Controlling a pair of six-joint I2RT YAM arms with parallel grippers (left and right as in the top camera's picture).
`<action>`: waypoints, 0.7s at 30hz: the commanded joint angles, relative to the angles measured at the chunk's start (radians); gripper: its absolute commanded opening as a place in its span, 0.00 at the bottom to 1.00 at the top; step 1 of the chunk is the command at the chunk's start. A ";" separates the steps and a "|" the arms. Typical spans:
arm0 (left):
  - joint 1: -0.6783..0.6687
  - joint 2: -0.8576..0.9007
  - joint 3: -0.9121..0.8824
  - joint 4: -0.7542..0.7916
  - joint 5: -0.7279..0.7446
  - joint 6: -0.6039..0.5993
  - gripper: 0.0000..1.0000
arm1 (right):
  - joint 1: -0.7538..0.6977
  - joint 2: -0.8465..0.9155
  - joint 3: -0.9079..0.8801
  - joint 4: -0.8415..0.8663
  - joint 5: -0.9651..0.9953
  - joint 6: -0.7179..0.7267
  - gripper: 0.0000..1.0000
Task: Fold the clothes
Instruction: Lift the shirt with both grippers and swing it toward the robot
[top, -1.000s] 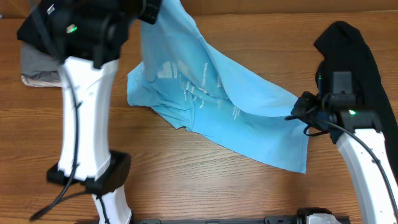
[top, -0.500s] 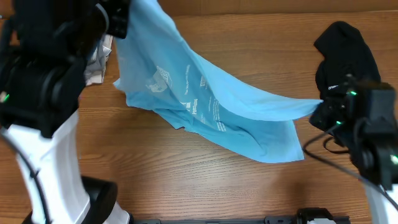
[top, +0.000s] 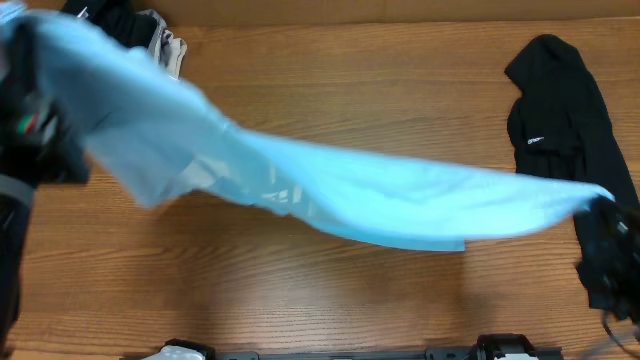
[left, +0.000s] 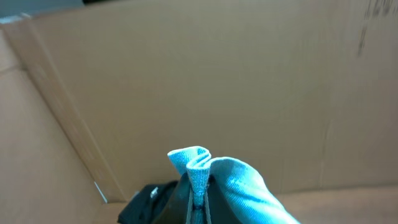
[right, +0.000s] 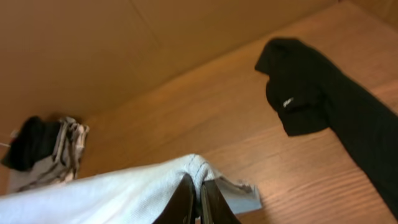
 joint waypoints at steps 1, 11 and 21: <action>0.006 -0.061 0.008 0.011 -0.028 -0.026 0.04 | -0.001 -0.004 0.184 -0.051 0.005 -0.027 0.04; 0.006 -0.209 0.008 0.014 -0.111 -0.040 0.04 | 0.000 -0.012 0.616 -0.051 -0.039 -0.050 0.04; 0.006 -0.204 -0.050 -0.008 -0.184 -0.052 0.04 | 0.000 0.013 0.483 -0.045 0.048 -0.055 0.04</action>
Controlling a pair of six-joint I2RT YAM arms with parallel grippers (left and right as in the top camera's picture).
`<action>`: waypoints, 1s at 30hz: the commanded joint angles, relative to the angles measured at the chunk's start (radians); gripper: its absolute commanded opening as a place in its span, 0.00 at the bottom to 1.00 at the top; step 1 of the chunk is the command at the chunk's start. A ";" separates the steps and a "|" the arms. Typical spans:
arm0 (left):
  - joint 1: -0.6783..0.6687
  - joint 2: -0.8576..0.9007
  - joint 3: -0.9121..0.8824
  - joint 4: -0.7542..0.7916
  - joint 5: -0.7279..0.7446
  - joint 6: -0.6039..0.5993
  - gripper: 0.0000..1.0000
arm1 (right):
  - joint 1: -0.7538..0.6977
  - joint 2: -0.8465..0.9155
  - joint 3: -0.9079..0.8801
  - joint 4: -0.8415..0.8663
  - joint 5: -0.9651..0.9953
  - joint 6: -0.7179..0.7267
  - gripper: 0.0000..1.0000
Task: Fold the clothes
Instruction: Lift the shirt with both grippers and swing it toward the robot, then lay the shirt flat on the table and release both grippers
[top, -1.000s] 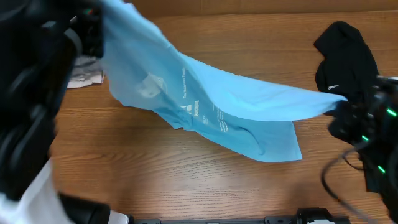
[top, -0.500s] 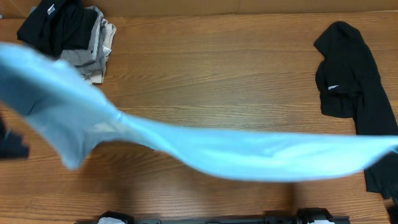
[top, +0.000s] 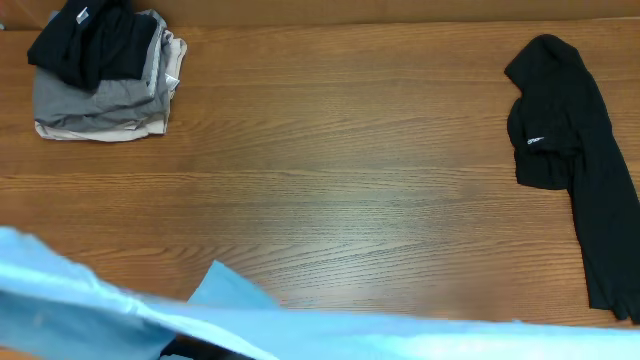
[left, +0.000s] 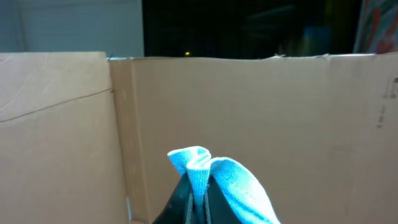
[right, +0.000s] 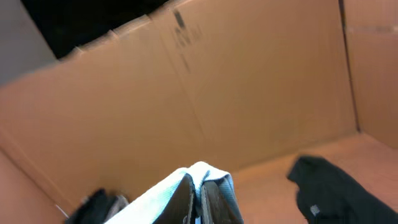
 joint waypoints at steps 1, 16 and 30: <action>0.006 0.051 -0.066 0.001 -0.037 -0.021 0.04 | 0.000 0.058 -0.118 0.014 0.042 -0.010 0.04; 0.006 0.421 -0.256 0.024 -0.037 -0.038 0.04 | 0.000 0.435 -0.540 0.214 0.045 -0.068 0.04; 0.089 0.986 -0.257 0.447 0.004 -0.034 0.04 | -0.030 1.025 -0.562 0.684 0.029 -0.134 0.04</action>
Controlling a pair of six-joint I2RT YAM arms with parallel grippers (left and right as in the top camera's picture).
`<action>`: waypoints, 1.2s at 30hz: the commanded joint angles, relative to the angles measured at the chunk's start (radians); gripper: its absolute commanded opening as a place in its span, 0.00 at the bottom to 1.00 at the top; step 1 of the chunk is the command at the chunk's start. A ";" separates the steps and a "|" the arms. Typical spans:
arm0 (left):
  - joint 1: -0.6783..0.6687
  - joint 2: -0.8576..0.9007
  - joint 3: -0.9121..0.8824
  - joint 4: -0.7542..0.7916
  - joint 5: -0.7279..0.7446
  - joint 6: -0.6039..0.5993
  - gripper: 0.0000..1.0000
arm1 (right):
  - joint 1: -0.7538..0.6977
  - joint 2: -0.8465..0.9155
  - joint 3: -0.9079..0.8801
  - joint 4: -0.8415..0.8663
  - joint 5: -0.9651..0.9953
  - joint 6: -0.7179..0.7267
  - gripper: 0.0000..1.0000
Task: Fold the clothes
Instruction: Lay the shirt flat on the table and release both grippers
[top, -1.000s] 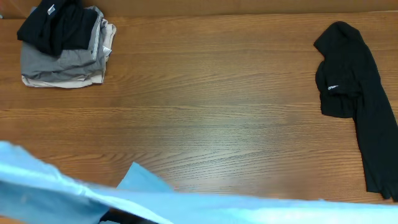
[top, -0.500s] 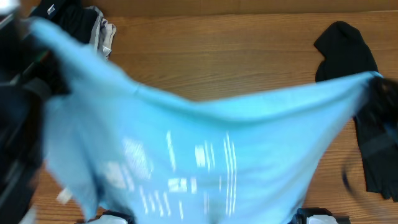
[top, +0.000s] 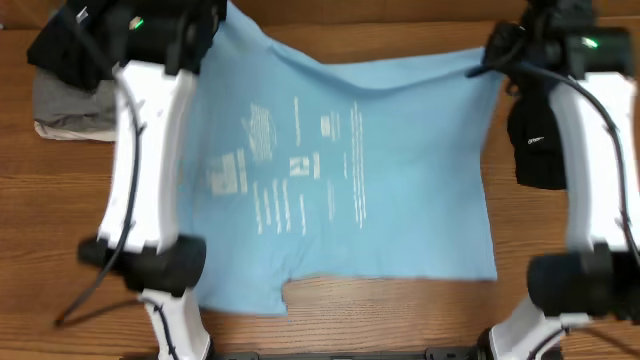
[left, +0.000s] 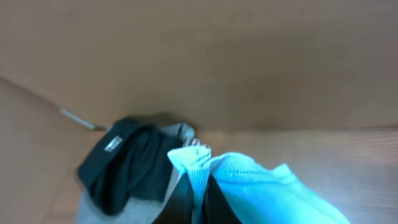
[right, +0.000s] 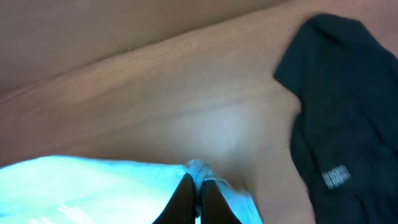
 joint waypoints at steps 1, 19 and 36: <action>0.037 0.100 0.002 0.094 0.032 -0.008 0.04 | -0.023 0.074 0.006 0.092 -0.011 -0.031 0.04; 0.066 0.151 0.010 -0.068 0.094 -0.066 0.04 | -0.179 0.145 0.015 -0.059 -0.353 -0.060 0.04; 0.167 0.201 -0.019 -0.490 0.225 -0.189 0.04 | -0.204 0.196 -0.022 -0.295 -0.345 -0.165 0.04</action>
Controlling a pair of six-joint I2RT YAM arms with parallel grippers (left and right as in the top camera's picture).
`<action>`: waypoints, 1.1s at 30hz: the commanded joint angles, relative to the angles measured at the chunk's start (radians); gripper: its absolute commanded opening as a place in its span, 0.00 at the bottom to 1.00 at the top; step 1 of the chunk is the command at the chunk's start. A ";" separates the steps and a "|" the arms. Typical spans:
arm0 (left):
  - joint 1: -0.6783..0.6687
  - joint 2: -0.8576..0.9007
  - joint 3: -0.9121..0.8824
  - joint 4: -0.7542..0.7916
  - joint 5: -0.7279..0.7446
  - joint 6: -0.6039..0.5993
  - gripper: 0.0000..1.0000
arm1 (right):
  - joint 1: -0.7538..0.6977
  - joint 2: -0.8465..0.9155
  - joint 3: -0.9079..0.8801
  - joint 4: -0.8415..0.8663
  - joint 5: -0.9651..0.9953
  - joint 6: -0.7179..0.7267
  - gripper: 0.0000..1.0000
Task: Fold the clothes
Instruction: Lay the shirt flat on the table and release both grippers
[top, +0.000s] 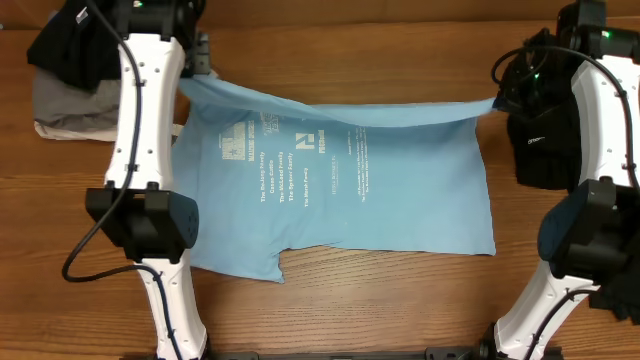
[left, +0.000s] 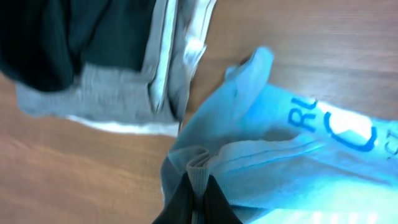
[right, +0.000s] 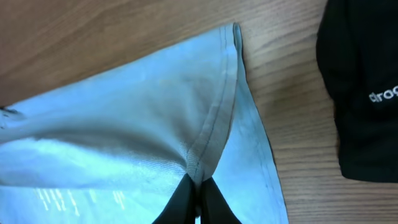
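Observation:
A light blue T-shirt (top: 340, 180) with white print lies spread on the wooden table, its near part flat and its far edge lifted. My left gripper (top: 197, 82) is shut on the shirt's far left corner (left: 200, 163), low above the table. My right gripper (top: 497, 100) is shut on the far right corner (right: 198, 163), where the hem bunches between the jaws. The far edge sags between the two grippers.
A stack of folded grey and black clothes (top: 80, 75) sits at the far left, seen also in the left wrist view as folded clothes (left: 106, 68). A black garment (top: 555, 140) lies crumpled at the far right, close to my right gripper. A cardboard wall runs along the back.
Both grippers have come down toward the table and slightly nearer, still shut on the shirt's far corners. The shirt lies flatter, with more of it resting on the wood.
The shirt first hung stretched in the air between my two shut grippers, then swung low at the near table edge. Later it was spread over the table with its far edge held high at the back. Now that edge is lowered close to the wood.

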 joint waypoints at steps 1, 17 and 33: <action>0.022 0.040 -0.007 -0.023 0.079 -0.029 0.04 | -0.003 0.019 -0.030 0.000 0.001 -0.024 0.04; 0.009 0.114 -0.007 -0.135 0.116 -0.024 0.17 | -0.003 0.019 -0.261 0.071 0.003 -0.024 0.23; 0.013 0.097 0.242 -0.225 0.160 0.039 0.98 | -0.003 -0.100 -0.096 -0.037 -0.098 -0.024 0.49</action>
